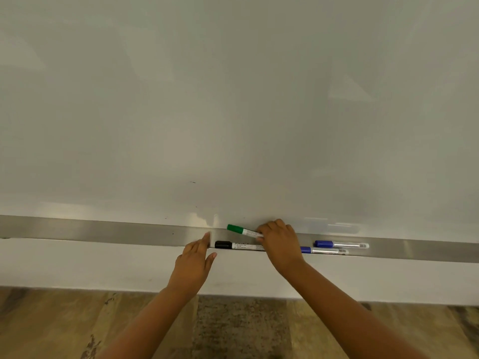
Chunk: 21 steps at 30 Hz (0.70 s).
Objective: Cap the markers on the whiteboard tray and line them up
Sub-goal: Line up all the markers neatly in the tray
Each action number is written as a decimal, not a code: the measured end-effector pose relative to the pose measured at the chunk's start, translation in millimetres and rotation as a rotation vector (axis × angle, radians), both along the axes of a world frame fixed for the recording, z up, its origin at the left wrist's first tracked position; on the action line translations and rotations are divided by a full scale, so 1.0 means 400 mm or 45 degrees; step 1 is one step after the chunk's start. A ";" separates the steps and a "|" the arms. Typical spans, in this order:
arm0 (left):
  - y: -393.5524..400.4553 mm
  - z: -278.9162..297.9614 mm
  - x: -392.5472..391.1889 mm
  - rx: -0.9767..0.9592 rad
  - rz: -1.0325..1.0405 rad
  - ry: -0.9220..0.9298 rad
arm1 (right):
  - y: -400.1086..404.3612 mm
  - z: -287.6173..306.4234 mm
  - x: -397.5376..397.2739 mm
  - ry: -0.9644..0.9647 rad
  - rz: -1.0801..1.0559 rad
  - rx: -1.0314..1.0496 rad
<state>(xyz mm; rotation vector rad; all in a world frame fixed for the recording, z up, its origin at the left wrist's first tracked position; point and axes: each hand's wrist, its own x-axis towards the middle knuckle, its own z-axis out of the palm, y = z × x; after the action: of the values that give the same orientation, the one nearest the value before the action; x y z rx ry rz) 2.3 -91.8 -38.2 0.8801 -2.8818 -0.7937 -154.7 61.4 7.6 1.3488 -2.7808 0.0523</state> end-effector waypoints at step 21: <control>0.005 -0.002 0.000 -0.011 0.054 0.064 | 0.137 0.003 -0.099 -0.161 -0.061 -0.178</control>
<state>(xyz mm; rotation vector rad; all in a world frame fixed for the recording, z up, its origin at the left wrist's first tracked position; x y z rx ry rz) 2.2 -90.0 -39.2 0.9037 -2.8118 -0.7867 -194.2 116.0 9.0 1.2879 -2.8474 0.3348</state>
